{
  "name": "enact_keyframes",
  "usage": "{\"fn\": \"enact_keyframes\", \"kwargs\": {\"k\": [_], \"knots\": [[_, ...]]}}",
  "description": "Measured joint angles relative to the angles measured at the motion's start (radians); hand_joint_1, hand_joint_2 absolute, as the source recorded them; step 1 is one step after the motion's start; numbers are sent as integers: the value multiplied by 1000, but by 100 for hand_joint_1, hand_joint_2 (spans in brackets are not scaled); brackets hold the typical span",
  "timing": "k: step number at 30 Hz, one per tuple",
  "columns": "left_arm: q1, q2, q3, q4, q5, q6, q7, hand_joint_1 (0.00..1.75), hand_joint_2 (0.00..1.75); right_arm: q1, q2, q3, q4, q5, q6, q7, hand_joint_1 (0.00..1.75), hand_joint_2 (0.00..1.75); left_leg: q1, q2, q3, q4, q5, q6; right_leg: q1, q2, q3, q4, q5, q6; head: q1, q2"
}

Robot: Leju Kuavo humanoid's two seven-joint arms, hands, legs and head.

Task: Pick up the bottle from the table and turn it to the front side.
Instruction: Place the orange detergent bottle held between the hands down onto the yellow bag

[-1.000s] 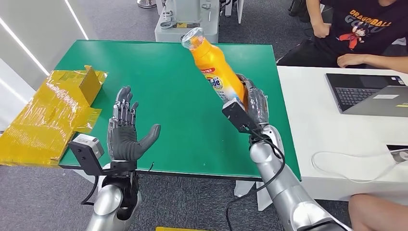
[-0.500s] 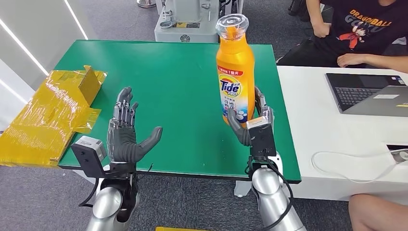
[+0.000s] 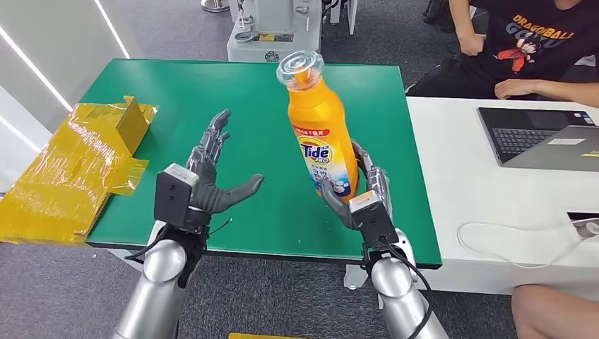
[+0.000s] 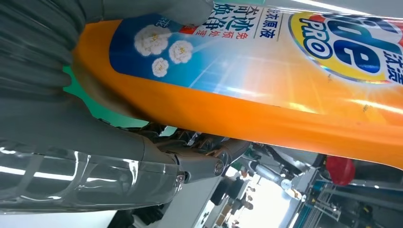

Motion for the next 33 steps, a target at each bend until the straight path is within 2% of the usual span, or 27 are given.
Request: {"fn": "enact_keyframes", "kwargs": {"k": [5, 12, 16, 23, 33], "knots": [[-131, 24, 0, 117, 22, -61, 25, 0, 175, -90, -8, 10, 97, 21, 32, -12, 175, 175, 0, 0, 0, 0, 1, 0, 0, 0, 0, 0, 1, -1, 0, 0], [-257, 33, 0, 241, 73, -131, 68, 0, 175, -211, -9, 54, 238, 46, 40, -22, 175, 175, 0, 0, 0, 1, 1, 0, 0, 0, 0, 0, 1, -1, 0, 0], [-316, 32, -1, 297, 126, -176, 105, 0, 175, -243, -9, 71, 286, 39, 38, -26, 175, 175, 0, 0, 0, 1, 1, 0, 0, 0, 0, 0, 1, -1, 0, 0], [-371, 24, -3, 368, 228, -215, 158, 0, 175, -256, -9, 78, 328, 31, 21, -31, 175, 175, 0, 0, 0, 1, 1, 0, 0, 0, 0, 0, 1, -1, 0, 0], [-403, -10, -30, 409, 332, -195, 186, 0, 175, -265, -9, 78, 383, 42, -7, -33, 175, 175, 0, 0, 0, 1, 1, 0, 0, 0, 0, 0, 1, -1, 0, 0]]}}
